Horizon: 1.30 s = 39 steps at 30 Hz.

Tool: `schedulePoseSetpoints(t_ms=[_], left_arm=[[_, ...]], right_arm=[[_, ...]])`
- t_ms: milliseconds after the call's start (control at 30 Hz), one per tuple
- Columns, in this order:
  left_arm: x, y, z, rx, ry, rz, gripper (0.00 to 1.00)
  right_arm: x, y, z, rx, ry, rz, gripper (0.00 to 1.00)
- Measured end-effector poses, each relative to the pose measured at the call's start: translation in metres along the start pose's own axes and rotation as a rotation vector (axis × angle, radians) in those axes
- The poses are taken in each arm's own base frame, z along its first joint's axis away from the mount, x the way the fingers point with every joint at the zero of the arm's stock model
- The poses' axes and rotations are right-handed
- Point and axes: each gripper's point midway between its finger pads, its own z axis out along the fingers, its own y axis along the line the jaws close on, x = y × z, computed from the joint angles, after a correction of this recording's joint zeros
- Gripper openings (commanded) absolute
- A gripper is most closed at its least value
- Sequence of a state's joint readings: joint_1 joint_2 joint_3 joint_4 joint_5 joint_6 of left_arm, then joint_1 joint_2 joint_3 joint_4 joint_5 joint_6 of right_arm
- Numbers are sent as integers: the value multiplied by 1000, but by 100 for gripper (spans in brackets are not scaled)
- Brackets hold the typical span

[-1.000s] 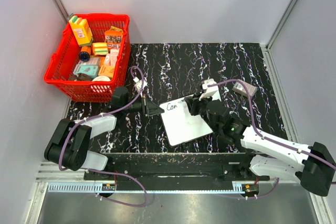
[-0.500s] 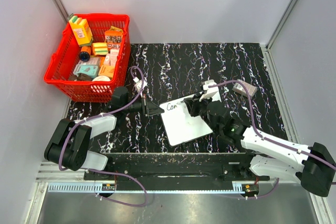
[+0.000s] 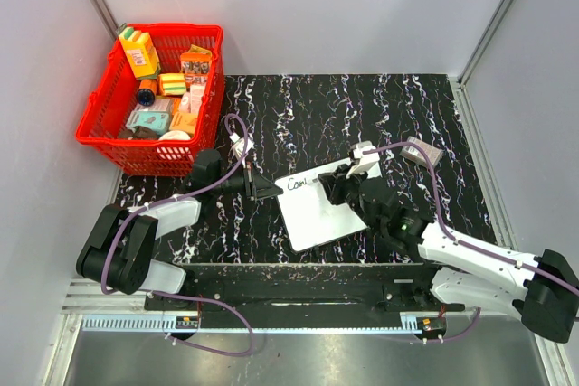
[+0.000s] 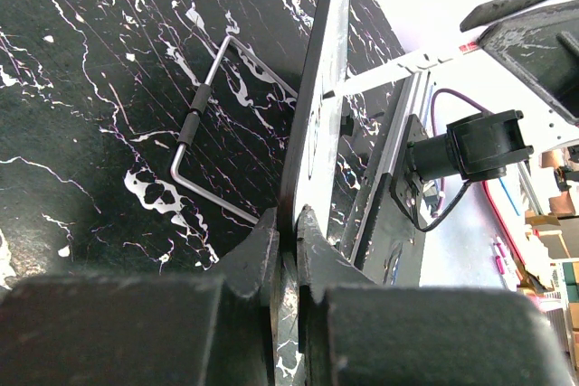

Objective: Write a sentence on the whiteboard
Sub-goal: Write on the whiteboard at the whiteboard stand.

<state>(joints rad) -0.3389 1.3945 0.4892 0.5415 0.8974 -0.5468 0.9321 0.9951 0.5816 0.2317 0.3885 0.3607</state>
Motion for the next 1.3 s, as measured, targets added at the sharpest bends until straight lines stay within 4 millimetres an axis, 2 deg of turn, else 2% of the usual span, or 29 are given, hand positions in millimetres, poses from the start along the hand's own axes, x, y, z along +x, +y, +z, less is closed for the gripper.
schedulePoseSetpoints(t_ms=[233, 767, 1300], left_arm=[[0, 0, 0, 0, 0, 0, 0], [0, 0, 0, -1, 0, -1, 0], [0, 0, 0, 0, 0, -1, 0]], right_arm=[[6, 0, -3, -10, 18, 10, 0], [5, -1, -1, -1, 10, 11, 0], [-8, -1, 6, 24, -20, -5, 0]])
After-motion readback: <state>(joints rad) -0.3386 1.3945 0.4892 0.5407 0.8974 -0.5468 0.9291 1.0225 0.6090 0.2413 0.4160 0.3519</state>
